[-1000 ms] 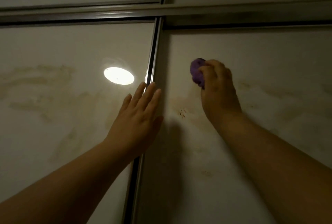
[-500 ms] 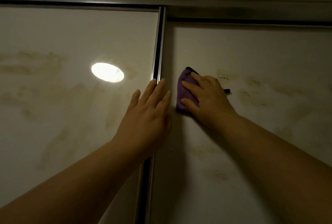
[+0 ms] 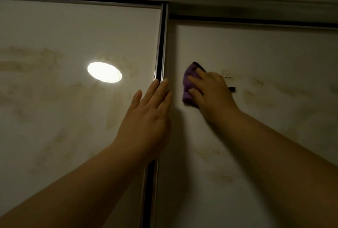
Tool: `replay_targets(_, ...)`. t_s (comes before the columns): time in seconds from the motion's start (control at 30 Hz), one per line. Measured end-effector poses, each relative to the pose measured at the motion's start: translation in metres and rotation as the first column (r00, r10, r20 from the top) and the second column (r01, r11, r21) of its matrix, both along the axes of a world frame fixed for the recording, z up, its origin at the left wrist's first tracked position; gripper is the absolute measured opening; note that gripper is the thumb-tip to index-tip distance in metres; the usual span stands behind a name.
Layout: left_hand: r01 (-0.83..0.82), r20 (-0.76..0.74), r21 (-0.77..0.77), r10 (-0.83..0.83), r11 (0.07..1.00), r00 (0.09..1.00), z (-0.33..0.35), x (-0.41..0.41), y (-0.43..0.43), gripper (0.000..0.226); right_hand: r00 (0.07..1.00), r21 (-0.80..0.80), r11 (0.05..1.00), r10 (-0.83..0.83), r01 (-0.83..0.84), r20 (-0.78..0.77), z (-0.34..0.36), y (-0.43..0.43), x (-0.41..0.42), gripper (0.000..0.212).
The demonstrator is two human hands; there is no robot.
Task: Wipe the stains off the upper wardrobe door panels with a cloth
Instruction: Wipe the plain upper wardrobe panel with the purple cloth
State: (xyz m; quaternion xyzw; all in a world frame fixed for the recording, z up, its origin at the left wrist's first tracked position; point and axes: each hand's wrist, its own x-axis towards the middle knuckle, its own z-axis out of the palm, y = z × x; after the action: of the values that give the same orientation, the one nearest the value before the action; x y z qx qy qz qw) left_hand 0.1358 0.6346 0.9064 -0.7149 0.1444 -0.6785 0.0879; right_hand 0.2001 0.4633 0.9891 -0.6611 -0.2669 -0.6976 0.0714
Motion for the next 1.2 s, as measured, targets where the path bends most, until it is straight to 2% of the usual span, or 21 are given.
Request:
replay_targets(0.13,-0.001,0.022,0.012,0.001,1.0,1.0,0.002,-0.001,-0.003,0.065,0.999,-0.143,0.989,0.037,-0.034,0.019,-0.048,0.001,0.0,0.042)
replay_targets(0.2,-0.045,-0.017,-0.005,0.045,0.999,0.999,0.0,-0.004,-0.003,0.061,0.999,-0.166,0.986,0.032,-0.032,-0.004,-0.062,-0.015,0.0,0.04)
replay_targets(0.43,-0.07,-0.022,0.031,0.071,0.997,0.997,-0.002,-0.007,-0.02,0.058,0.999,-0.036,0.999,-0.038,0.038,-0.01,-0.034,-0.023,-0.004,0.041)
replay_targets(0.53,-0.01,0.008,0.055,0.01,0.998,1.0,-0.003,-0.004,-0.028,0.061,1.0,-0.147,0.989,-0.008,0.007,-0.005,-0.071,-0.016,-0.002,0.041)
replay_targets(0.6,-0.045,0.009,0.067,0.044,0.997,0.999,-0.004,-0.001,-0.028,0.063,1.0,-0.273,0.962,-0.016,0.01,-0.021,-0.103,-0.027,0.004,0.042)
replay_targets(0.67,-0.068,0.006,0.053,0.068,0.996,0.998,-0.004,0.0,-0.027,0.059,0.998,-0.313,0.95,-0.028,0.011,-0.051,-0.117,-0.047,0.006,0.042)
replay_targets(0.77,-0.136,-0.036,0.045,0.137,0.99,0.99,-0.004,-0.003,-0.028,0.059,1.0,-0.189,0.982,-0.024,0.025,0.011,-0.102,-0.074,0.005,0.038)
replay_targets(0.87,-0.179,-0.061,0.043,0.182,0.983,0.981,-0.005,-0.005,-0.027,0.062,0.999,-0.006,1.0,0.021,-0.021,-0.043,-0.073,-0.073,0.002,0.036)
replay_targets(0.93,-0.177,-0.061,0.044,0.18,0.983,0.982,-0.006,-0.004,-0.028,0.063,0.998,0.021,1.0,0.017,-0.016,-0.061,-0.067,-0.055,-0.001,0.038)
replay_targets(1.03,-0.094,-0.031,0.04,0.095,0.995,0.995,-0.007,-0.003,-0.03,0.063,1.0,-0.138,0.99,-0.028,0.028,0.006,-0.09,-0.018,-0.004,0.037)
replay_targets(1.1,-0.067,0.018,0.052,0.066,0.996,0.998,-0.008,-0.001,-0.03,0.061,0.997,-0.309,0.95,0.023,-0.043,-0.068,-0.122,-0.009,0.001,0.043)
replay_targets(1.2,-0.093,0.017,0.071,0.092,0.993,0.996,-0.009,0.002,-0.031,0.063,0.994,-0.437,0.896,0.035,-0.077,-0.103,-0.157,-0.033,0.01,0.041)
